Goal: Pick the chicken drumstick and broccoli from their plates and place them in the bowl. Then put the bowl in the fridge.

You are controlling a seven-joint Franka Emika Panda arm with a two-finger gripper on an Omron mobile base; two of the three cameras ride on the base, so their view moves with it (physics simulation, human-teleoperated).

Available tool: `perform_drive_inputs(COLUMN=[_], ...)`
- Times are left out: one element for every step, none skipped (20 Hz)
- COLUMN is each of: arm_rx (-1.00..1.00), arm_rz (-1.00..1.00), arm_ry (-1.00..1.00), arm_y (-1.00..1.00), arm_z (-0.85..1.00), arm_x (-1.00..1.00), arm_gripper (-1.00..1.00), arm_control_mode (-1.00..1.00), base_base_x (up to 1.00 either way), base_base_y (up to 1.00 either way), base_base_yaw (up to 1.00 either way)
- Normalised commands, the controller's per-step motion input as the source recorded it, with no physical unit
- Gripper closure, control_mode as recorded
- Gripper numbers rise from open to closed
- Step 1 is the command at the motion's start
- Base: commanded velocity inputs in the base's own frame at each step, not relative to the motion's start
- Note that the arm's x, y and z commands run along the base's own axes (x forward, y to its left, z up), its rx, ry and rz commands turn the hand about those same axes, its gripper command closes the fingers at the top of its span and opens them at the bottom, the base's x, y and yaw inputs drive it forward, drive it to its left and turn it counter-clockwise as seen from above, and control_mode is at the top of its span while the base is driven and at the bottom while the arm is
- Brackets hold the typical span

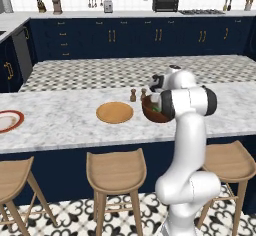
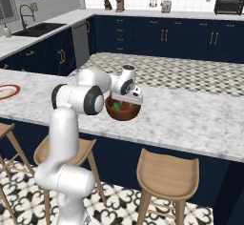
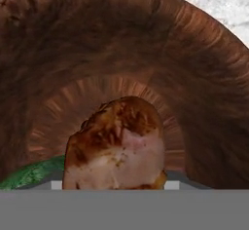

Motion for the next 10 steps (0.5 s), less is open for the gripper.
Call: perform_drive_inputs(arm_rx=[0.00,0.00,0.00,-0.02,0.00,0.00,0.00,0.00,0.00,0.00], arm_rz=[-0.03,-0.01,0.00,-0.04,-0.05,-0.05,-0.05,-0.04,-0.03,-0.03], arm_ry=[0.05,0.00,0.00,-0.02,-0.03,-0.02,-0.07,-0.05,-0.03,-0.03], arm_y=[0.19,0.09,0.09,0.16,0.03,0.00,0.00,0.00,0.00,0.00], arm_z=[-0.11,0.00,0.00,0.00,0.00,0.00,0.00,0.00,0.00,0.02], arm_x=[0.48,0.00,0.00,0.00,0.00,0.00,0.00,0.00,-0.01,-0.16], arm_gripper=[-1.00,-1.00,-1.00,-1.00,-1.00,-1.00,-1.00,-1.00,-1.00,-1.00], arm_control_mode=[-1.00,-1.00,-1.00,-1.00,-1.00,-1.00,-1.00,-1.00,-1.00,-1.00], base_base_x=[0.00,0.00,0.00,0.00,0.00,0.00,0.00,0.00,0.00,0.00], base_base_y=[0.00,0.00,0.00,0.00,0.00,0.00,0.00,0.00,0.00,0.00], base_base_yaw=[0.00,0.00,0.00,0.00,0.00,0.00,0.00,0.00,0.00,0.00])
